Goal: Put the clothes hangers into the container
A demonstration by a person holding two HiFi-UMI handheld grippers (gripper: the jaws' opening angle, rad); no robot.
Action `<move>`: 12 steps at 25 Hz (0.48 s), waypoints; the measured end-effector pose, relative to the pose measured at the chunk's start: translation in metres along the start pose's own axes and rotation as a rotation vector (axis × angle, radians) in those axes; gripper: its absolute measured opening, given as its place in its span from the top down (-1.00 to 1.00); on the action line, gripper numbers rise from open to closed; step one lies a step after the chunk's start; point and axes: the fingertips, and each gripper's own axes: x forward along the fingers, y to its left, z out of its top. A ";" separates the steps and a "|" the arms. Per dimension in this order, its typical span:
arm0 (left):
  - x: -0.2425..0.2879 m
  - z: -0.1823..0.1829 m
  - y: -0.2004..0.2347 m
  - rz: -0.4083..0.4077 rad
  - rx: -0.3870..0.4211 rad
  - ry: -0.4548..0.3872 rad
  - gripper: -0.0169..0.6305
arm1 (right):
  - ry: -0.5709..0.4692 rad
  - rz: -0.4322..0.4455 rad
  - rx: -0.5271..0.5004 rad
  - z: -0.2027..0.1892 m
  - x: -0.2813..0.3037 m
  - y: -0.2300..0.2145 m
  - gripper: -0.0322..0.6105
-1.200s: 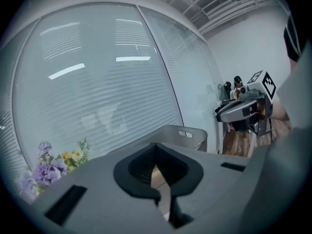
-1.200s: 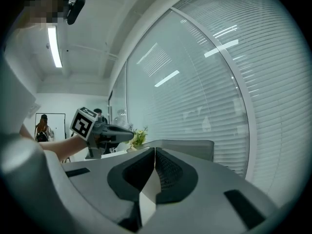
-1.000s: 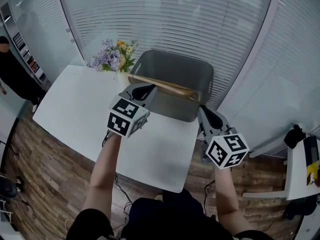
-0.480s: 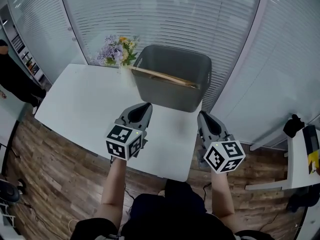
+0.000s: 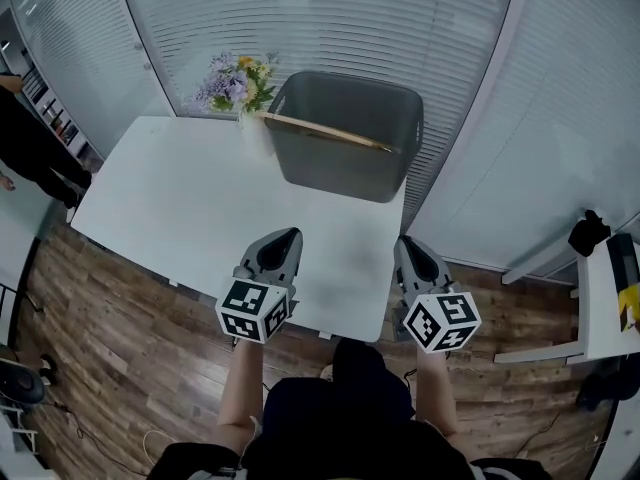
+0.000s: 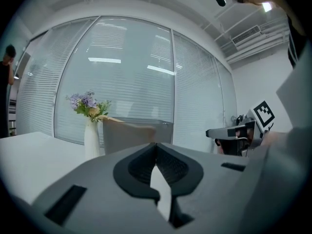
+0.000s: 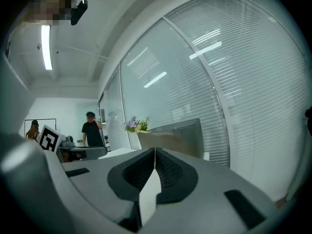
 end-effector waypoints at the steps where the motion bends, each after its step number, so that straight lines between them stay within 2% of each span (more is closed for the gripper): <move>1: -0.002 -0.003 -0.002 0.001 -0.003 0.001 0.91 | 0.008 -0.011 0.004 -0.005 -0.002 -0.002 0.80; 7: -0.010 -0.021 -0.012 0.008 -0.012 0.021 0.91 | 0.080 -0.040 -0.016 -0.029 -0.008 -0.006 0.81; 12: -0.017 -0.032 -0.011 0.015 -0.019 0.040 0.91 | 0.096 -0.039 -0.006 -0.035 -0.010 -0.003 0.81</move>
